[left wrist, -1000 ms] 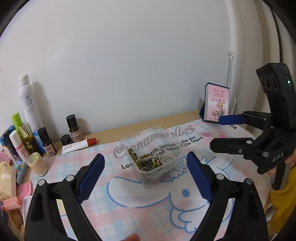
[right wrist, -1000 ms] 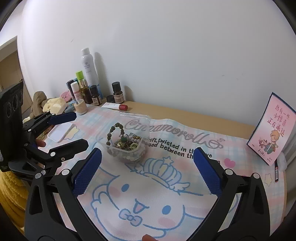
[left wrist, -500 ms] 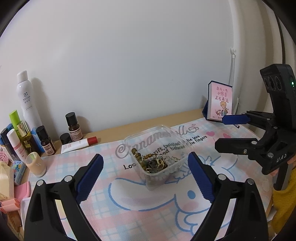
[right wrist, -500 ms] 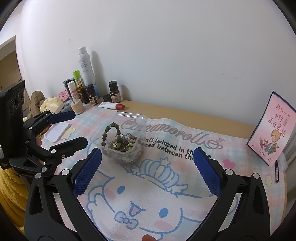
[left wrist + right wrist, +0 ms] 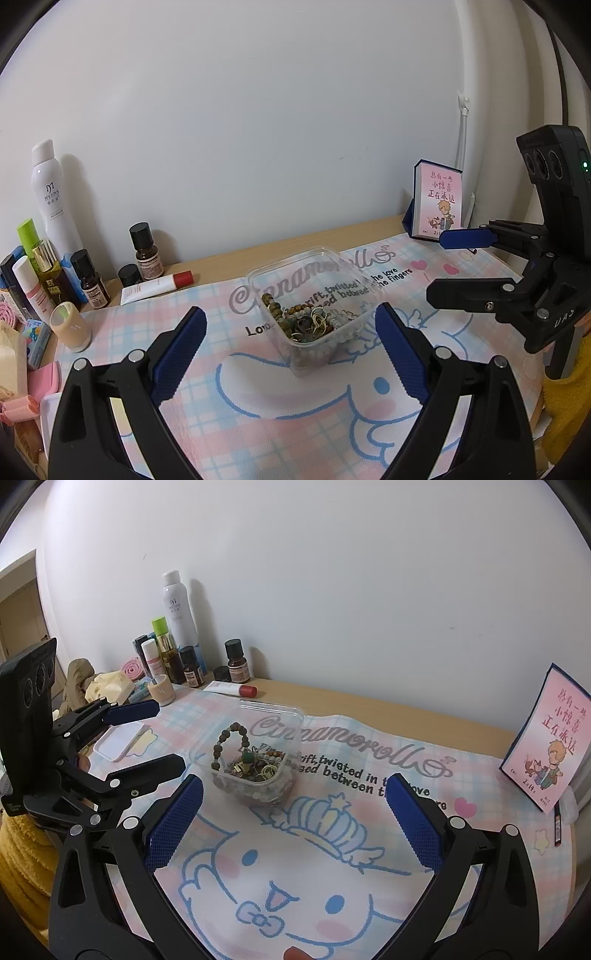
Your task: Organize jewelry
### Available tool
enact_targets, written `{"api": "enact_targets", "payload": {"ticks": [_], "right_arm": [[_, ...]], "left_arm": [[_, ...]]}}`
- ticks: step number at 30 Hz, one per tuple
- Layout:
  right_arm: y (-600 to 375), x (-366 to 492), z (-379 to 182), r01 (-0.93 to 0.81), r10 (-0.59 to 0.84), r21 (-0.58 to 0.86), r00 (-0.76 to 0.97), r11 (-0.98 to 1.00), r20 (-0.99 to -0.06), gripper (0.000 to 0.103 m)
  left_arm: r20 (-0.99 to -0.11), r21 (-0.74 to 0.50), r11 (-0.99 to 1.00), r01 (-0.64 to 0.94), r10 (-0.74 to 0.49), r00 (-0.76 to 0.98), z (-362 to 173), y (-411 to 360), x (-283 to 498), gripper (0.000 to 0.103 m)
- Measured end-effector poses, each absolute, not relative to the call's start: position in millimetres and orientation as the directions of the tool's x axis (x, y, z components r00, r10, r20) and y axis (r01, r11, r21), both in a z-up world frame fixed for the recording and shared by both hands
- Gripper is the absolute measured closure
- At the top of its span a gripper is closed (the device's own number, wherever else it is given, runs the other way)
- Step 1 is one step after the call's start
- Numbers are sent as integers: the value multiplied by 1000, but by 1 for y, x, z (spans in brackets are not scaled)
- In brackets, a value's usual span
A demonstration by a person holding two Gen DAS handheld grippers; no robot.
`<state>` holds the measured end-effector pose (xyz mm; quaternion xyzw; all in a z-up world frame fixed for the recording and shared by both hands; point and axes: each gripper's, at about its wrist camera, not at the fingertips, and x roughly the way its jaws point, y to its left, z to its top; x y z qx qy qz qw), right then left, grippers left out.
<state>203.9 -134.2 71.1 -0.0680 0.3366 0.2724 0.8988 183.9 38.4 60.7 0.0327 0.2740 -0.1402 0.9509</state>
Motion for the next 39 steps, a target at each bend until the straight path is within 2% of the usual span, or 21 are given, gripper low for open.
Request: {"api": "enact_targets", "payload": {"ticks": [39], "right_arm": [[-129,201,74,-544,455,68,621,837,-638,8]], "left_arm": [[-524,-9,957,289,-250,814,69,37,178,12]]}}
